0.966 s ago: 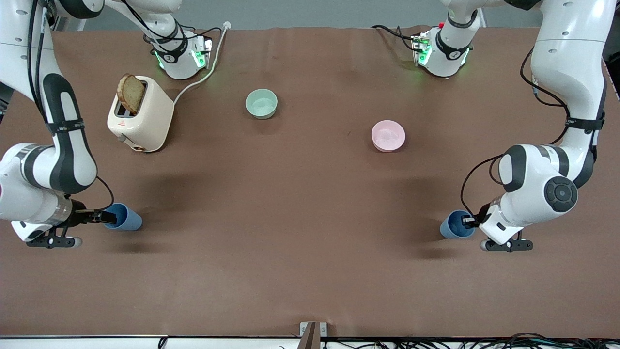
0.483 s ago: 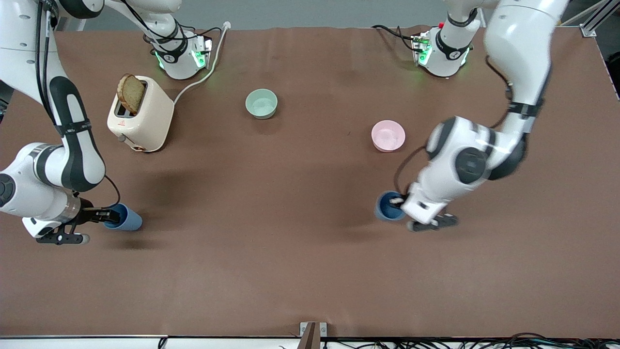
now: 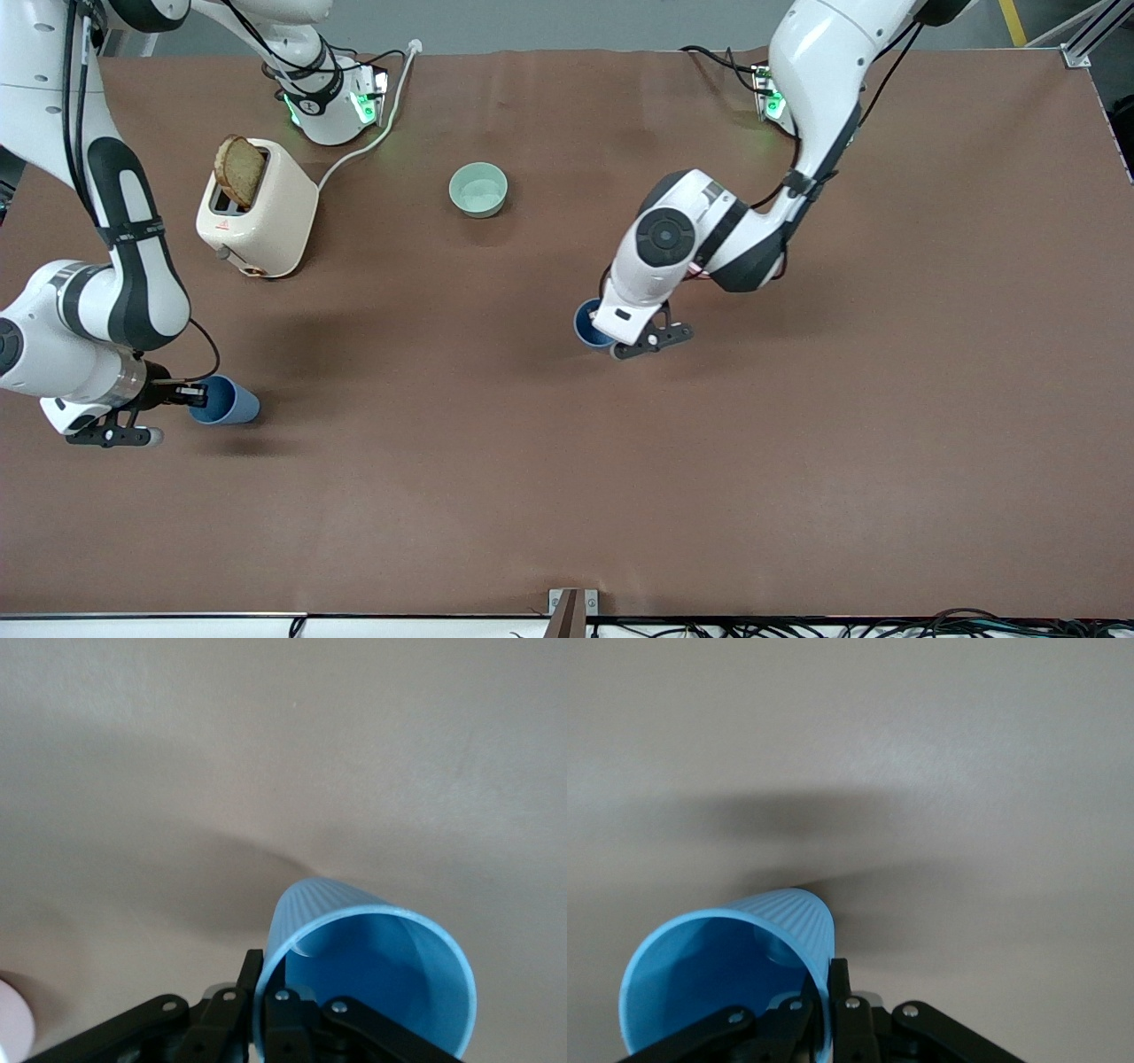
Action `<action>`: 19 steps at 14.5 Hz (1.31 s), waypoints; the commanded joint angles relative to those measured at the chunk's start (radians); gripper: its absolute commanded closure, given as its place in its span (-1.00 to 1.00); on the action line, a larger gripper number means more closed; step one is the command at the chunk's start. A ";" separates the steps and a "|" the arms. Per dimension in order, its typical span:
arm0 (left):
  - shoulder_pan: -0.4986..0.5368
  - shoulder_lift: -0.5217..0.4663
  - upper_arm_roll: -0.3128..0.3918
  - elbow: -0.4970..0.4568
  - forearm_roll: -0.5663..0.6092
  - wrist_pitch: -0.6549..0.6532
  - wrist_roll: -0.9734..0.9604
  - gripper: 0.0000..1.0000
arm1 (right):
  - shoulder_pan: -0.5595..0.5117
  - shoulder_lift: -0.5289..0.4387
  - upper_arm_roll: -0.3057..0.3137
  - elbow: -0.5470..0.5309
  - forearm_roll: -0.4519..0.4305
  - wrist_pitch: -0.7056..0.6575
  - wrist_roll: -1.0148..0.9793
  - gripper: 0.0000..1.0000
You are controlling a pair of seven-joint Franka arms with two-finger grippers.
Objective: Stack blue cups with both arms
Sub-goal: 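Set the left cup down mid-table while the right gripper lifts its cup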
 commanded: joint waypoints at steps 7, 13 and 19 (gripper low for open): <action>0.003 -0.013 0.001 0.026 0.092 -0.010 -0.141 -1.00 | 0.042 -0.204 0.185 0.270 0.031 -0.476 0.364 0.99; 0.161 -0.307 0.007 0.069 0.099 -0.358 -0.002 -1.00 | 0.154 -0.216 0.481 0.271 -0.038 -0.463 0.964 0.99; 0.392 -0.458 0.003 0.210 0.084 -0.628 0.512 -1.00 | 0.438 -0.106 0.483 0.273 -0.057 -0.316 1.247 0.99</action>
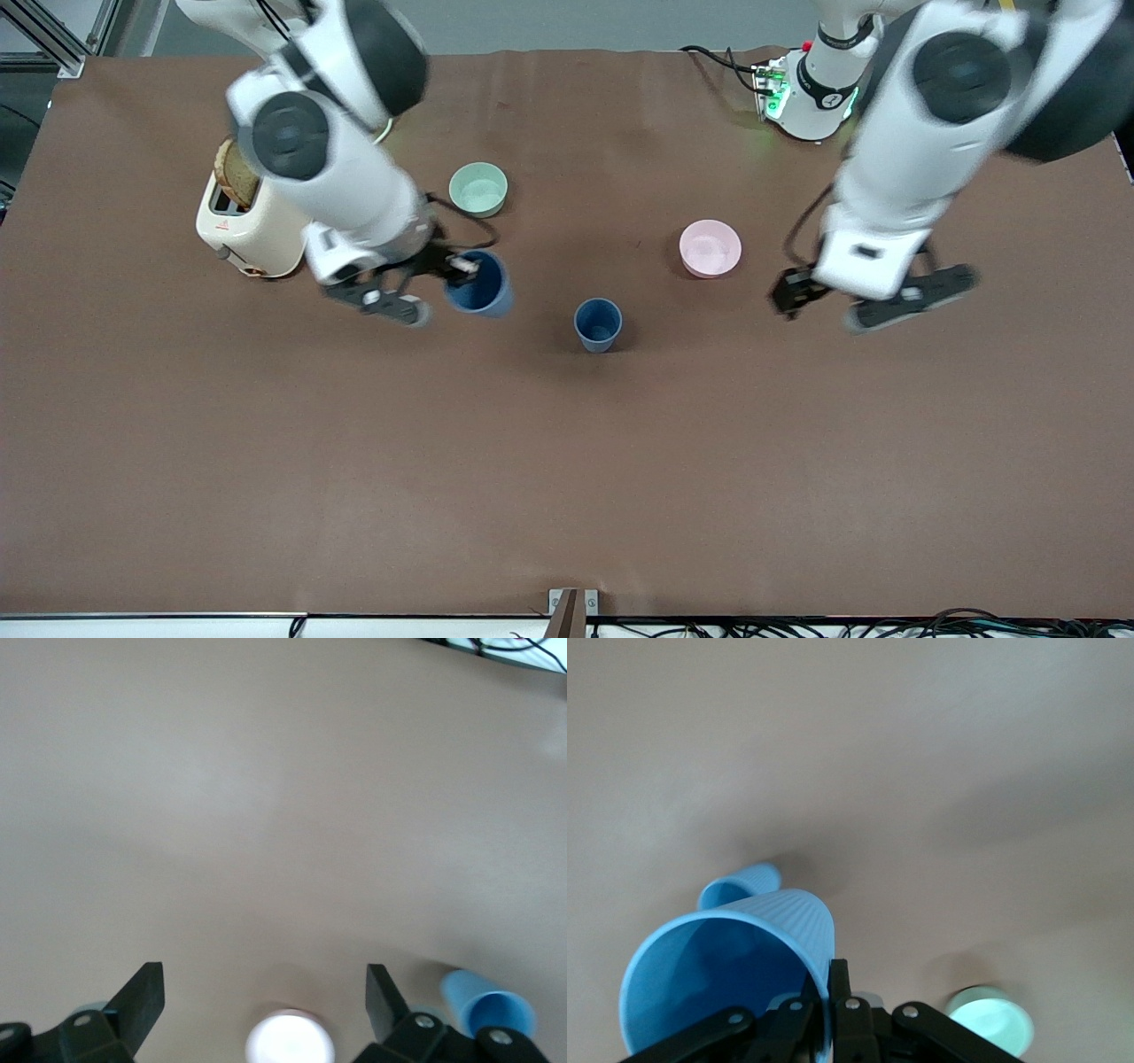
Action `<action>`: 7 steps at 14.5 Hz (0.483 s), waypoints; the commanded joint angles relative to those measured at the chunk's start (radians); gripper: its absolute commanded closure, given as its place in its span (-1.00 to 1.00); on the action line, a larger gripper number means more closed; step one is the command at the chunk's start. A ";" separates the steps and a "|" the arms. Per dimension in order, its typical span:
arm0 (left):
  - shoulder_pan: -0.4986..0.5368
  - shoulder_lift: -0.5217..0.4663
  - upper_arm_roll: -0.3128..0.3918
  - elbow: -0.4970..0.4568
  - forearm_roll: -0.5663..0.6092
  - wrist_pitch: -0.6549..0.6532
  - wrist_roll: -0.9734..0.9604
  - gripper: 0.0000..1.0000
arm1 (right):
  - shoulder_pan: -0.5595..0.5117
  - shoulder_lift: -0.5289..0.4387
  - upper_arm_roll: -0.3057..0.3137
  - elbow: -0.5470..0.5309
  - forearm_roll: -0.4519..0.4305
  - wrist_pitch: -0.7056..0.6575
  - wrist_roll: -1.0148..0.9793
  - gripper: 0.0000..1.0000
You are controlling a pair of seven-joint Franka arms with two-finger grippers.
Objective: Stack blue cups with both arms
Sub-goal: 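Move the right gripper's cup over the standing cup while the left gripper withdraws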
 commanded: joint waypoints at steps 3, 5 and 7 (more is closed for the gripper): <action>0.099 -0.116 -0.008 0.036 -0.016 -0.105 0.180 -1.00 | 0.096 0.104 -0.007 0.005 -0.046 0.169 0.105 0.99; 0.141 -0.148 -0.008 0.036 -0.024 -0.129 0.265 -1.00 | 0.124 0.147 -0.007 0.007 -0.089 0.221 0.131 0.99; 0.188 -0.159 -0.007 0.033 -0.073 -0.145 0.336 -1.00 | 0.144 0.182 -0.007 0.007 -0.118 0.269 0.157 0.99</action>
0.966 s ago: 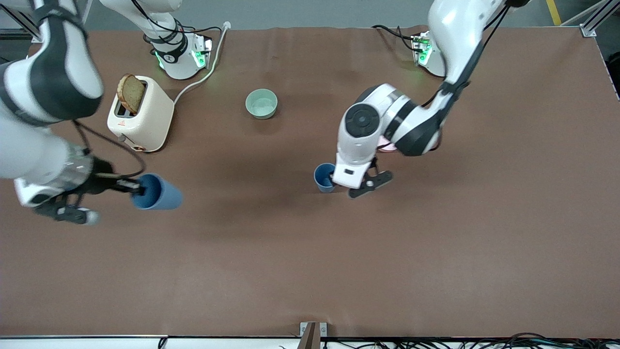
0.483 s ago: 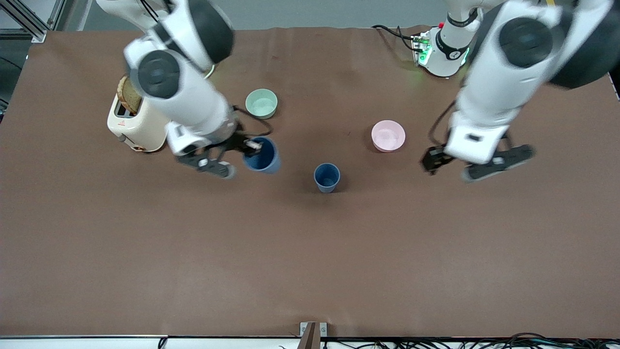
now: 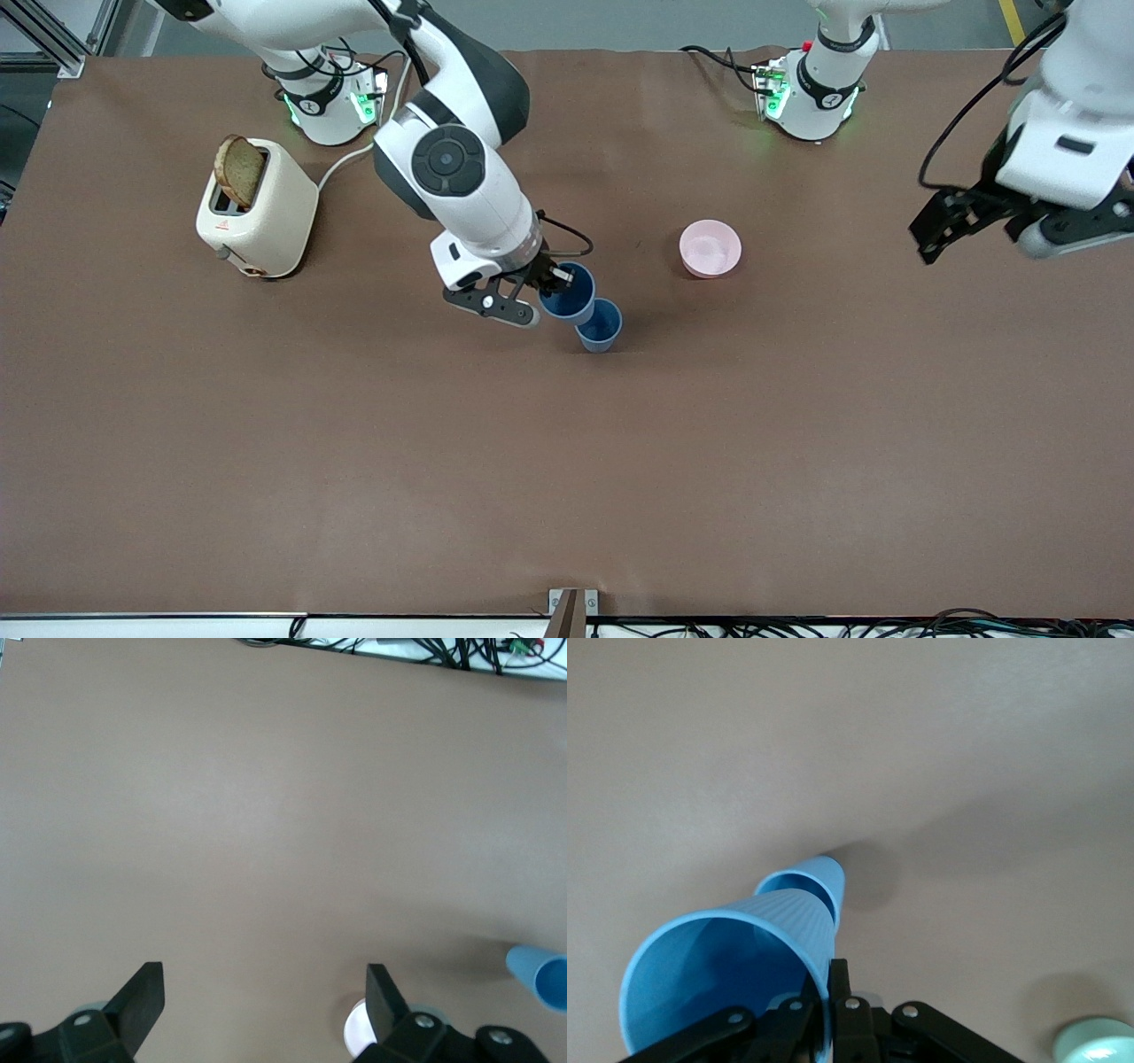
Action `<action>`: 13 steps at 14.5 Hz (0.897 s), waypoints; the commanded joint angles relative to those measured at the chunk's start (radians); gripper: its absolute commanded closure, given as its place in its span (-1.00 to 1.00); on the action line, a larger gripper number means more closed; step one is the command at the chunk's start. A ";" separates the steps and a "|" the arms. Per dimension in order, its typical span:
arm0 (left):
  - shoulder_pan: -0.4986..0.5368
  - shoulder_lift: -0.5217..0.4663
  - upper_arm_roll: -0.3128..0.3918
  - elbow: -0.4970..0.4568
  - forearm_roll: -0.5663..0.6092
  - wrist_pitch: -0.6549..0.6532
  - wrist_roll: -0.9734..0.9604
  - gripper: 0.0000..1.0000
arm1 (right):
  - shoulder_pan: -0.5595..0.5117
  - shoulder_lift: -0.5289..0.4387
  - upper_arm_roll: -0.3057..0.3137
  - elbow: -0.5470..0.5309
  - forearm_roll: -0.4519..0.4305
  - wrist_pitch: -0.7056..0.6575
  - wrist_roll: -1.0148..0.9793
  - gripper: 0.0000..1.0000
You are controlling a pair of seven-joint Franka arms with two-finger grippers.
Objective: Stack blue cups with both arms
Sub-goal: 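Move the right gripper's cup over the standing cup while the left gripper withdraws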
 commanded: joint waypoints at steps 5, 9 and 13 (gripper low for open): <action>-0.022 -0.068 0.139 -0.071 -0.121 -0.015 0.190 -1.00 | 0.060 0.067 -0.004 0.007 -0.098 0.033 0.066 0.99; -0.027 -0.121 0.183 -0.146 -0.162 -0.015 0.287 -1.00 | 0.074 0.079 -0.004 0.006 -0.122 0.038 0.068 0.99; -0.010 -0.119 0.146 -0.148 -0.164 -0.018 0.286 -1.00 | 0.074 0.087 -0.007 0.007 -0.124 0.075 0.068 0.99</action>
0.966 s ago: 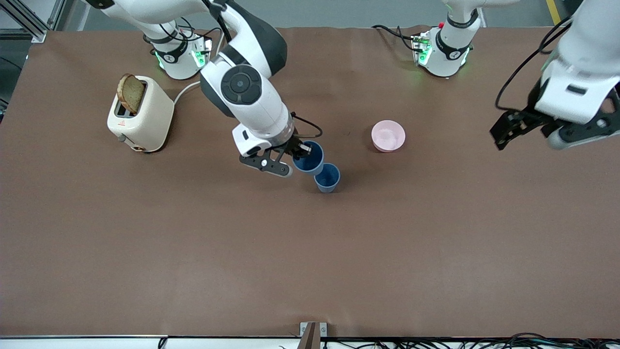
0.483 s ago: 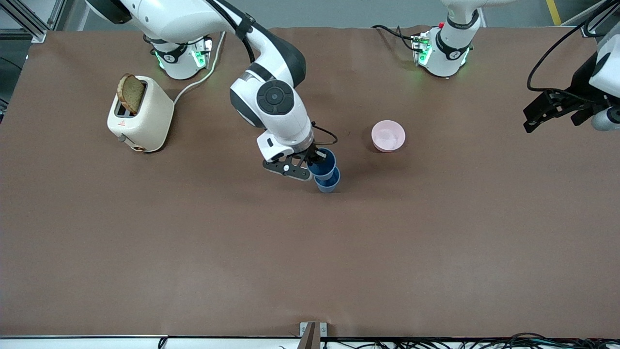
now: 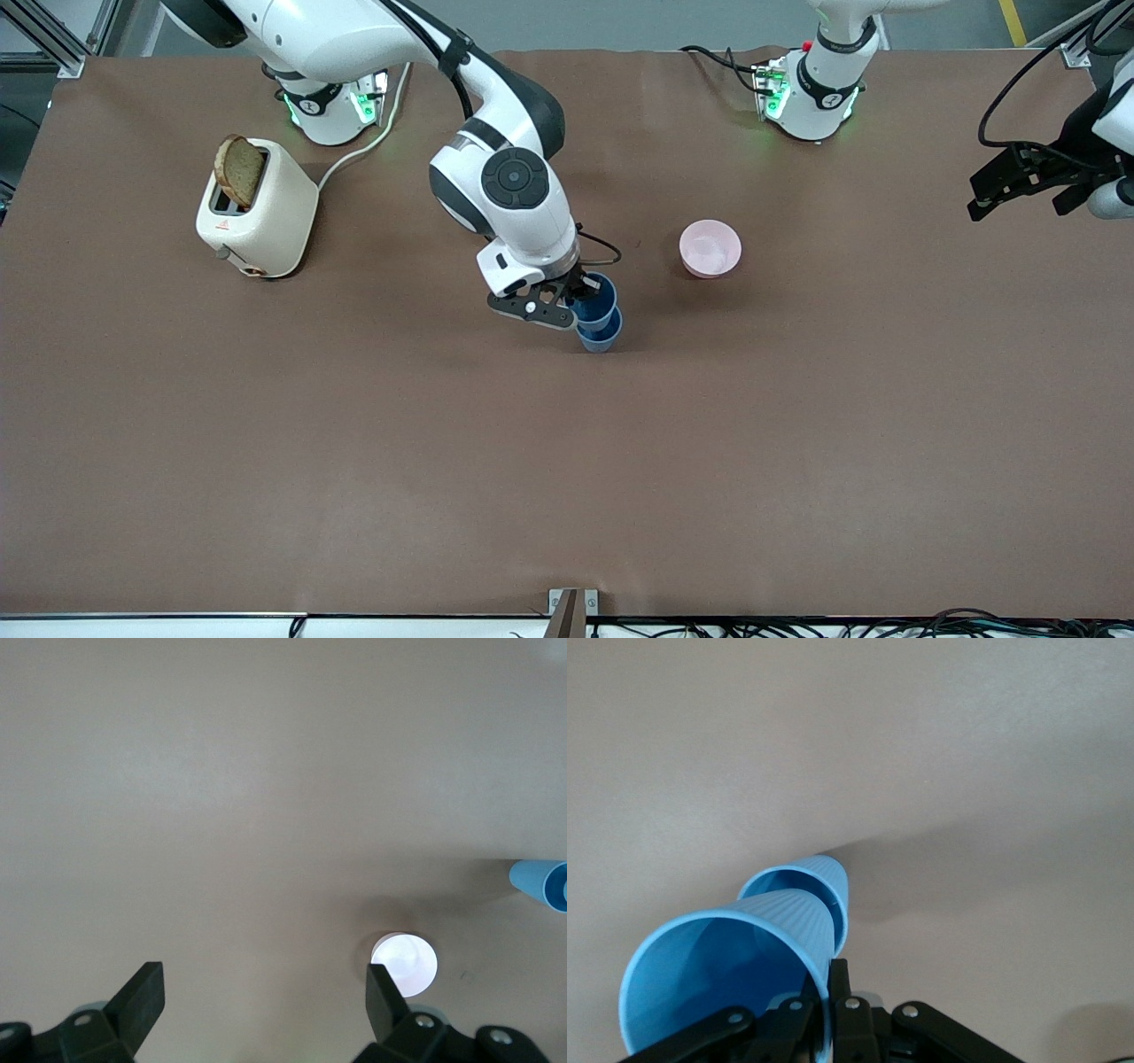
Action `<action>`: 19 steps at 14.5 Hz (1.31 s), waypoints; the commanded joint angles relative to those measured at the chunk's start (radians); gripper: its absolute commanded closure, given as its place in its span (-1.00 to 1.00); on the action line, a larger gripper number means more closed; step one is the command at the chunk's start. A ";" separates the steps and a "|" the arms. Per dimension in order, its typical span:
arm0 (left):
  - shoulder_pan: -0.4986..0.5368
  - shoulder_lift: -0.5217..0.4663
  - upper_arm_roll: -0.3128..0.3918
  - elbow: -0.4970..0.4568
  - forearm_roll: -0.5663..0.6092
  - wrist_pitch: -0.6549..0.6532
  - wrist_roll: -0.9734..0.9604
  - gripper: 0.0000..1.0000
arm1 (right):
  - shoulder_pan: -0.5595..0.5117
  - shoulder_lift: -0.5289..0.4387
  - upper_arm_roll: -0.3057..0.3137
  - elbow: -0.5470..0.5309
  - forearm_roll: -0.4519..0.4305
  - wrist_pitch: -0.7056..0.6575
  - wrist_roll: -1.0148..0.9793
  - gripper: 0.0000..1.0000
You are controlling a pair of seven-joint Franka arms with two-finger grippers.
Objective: Stack blue cups with both arms
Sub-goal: 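Lower the held cup into the standing blue cup with the right gripper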
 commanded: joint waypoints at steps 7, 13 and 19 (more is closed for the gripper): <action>0.008 -0.031 -0.032 -0.017 0.000 -0.036 0.032 -1.00 | -0.005 0.012 -0.009 0.007 -0.040 0.022 0.020 0.99; 0.011 -0.019 -0.024 -0.002 -0.008 -0.058 0.043 -1.00 | 0.005 0.012 -0.008 0.007 -0.031 0.024 0.025 0.99; 0.009 -0.017 -0.028 -0.002 -0.009 -0.058 0.025 -1.00 | 0.019 0.014 -0.008 -0.001 -0.040 0.024 0.035 0.98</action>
